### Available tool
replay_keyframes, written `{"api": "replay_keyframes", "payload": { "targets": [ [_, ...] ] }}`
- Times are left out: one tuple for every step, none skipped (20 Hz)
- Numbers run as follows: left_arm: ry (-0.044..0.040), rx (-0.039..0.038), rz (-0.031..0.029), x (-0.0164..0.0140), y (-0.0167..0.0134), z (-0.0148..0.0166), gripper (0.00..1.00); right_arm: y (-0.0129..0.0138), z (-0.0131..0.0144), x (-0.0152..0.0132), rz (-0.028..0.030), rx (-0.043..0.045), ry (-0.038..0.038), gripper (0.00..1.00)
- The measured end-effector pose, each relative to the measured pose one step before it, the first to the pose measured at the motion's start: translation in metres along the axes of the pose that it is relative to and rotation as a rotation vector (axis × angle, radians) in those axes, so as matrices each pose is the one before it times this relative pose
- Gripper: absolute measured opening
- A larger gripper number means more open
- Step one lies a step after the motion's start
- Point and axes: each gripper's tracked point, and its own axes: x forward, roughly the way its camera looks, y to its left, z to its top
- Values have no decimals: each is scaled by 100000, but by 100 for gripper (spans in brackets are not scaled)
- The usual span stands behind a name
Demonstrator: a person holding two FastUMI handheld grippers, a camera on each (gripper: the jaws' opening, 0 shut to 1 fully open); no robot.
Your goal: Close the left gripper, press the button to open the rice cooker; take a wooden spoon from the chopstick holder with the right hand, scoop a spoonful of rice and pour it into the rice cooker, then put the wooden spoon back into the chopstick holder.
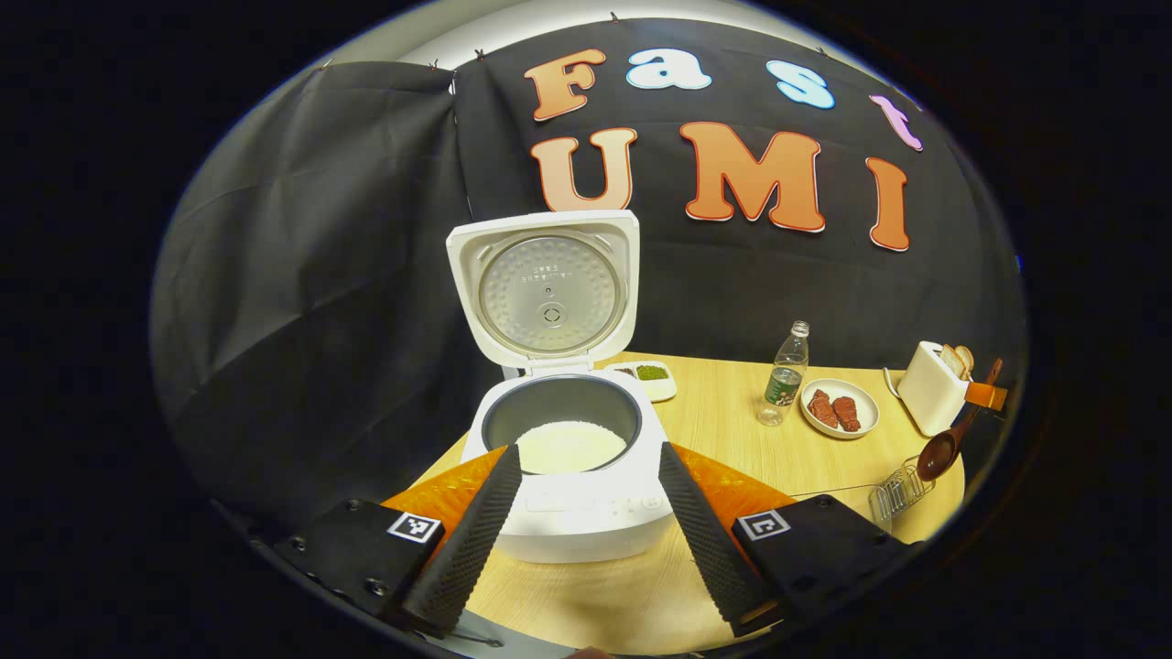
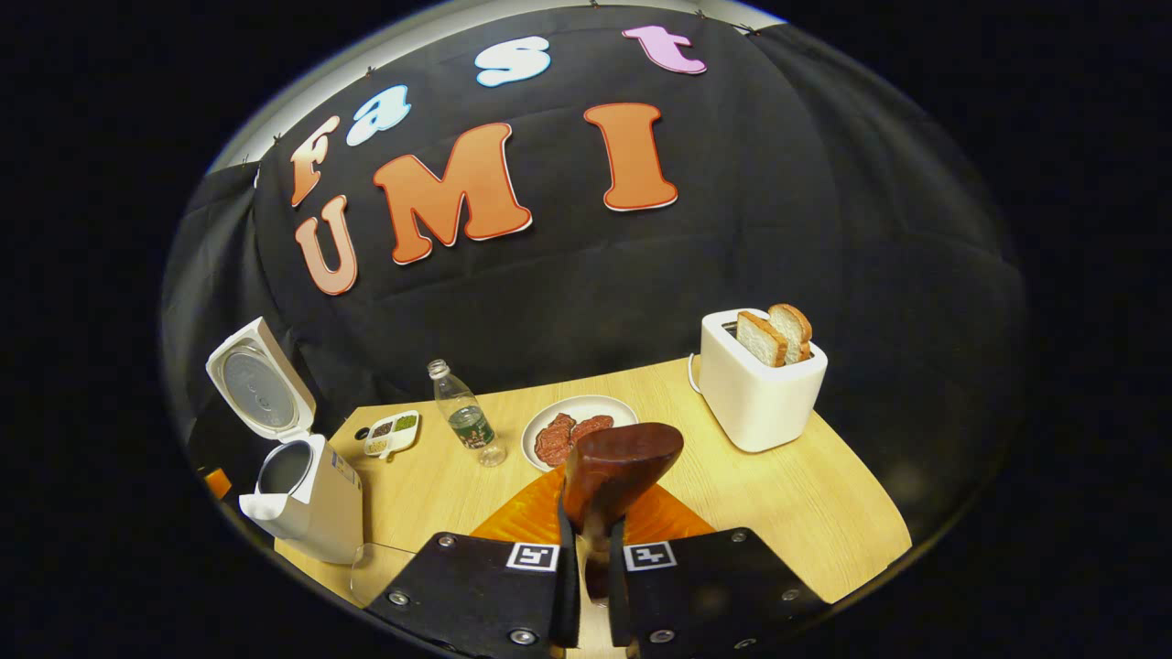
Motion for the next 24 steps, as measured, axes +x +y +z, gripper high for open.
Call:
{"api": "replay_keyframes", "payload": {
  "targets": [
    [-363, 123, 1146, -371, 257, -13, 100, -432, -570, 401, 198, 643, 784, 12],
    [-278, -170, 804, -154, 137, 188, 100, -417, -772, 399, -312, 852, 1464, 12],
    [43, -133, 739, -249, 72, -17, 99, -383, -764, 457, 266, 1322, 1239, 12],
    [6, -72, 755, 53, 192, 298, 99, -261, -450, 411, 662, 2087, 1002, 12],
    [-81, 26, 620, -93, 302, 40, 99, -13, -488, 442, 918, 2208, 1213, 12],
    [-546, -17, 648, 37, 299, 457, 99, 41, -455, 313, 695, 2461, 699, 12],
    [-603, -115, 540, 99, 337, 535, 99, -139, -304, 357, 459, 2615, 547, 12],
    [-870, -396, 400, 164, 240, 672, 99, -921, -90, 236, -37, 2565, 1068, 12],
    [-1084, -736, -34, 178, 197, 697, 99, -327, -342, 370, 218, 2477, 435, 13],
    [-1055, -1498, -445, 212, 191, 959, 99, -116, -329, 257, 704, 2426, 136, 15],
    [-815, -2916, -1201, 463, 180, 969, 100, -179, 97, 349, -191, 2407, -1145, 16],
    [-1031, -3157, -1426, 547, 265, 1162, 99, -231, -404, 71, -113, 1922, 440, 18],
    [-1275, -3520, -938, 453, 247, 1499, 100, -287, -246, 56, -429, 1265, 1565, 19],
    [-1650, -2576, -812, 617, 283, 1751, 99, -118, -289, -147, -459, 452, 1639, 21],
    [-1893, -1550, -600, 705, 210, 1729, 99, 424, -658, -263, -270, -608, 1747, 23],
    [-1981, -699, -1033, 812, 4, 1846, 100, -127, -52, -341, -1154, -734, -300, 27],
    [-2111, -145, -474, 1085, 204, 1424, 100, -375, 238, -188, -1606, -1321, -121, 28],
    [-1541, 401, -454, 994, 18, 1307, 99, -315, 367, -686, -1231, -1453, -309, 36],
    [-990, 788, 271, 1000, 196, 1183, 98, -175, 427, -710, -927, -1195, -1102, 40],
    [-560, 749, 444, 1243, 256, 1219, 98, -314, 380, -730, -1173, -1216, -1160, 36],
    [-19, -132, -228, 1133, 105, 1298, 99, -570, 552, -729, -1360, -1552, -1441, 51],
    [28, -934, 499, 1208, 176, 986, 99, -425, 543, -853, -1813, -1560, -1667, 58],
    [-222, -1069, 307, 1181, 202, 1015, 99, -301, 595, -853, -1233, -1224, -1543, 61],
    [-344, -531, 403, 1267, 51, 901, 99, -260, 594, -1212, -940, -1264, -1572, 66]
  ]
}}
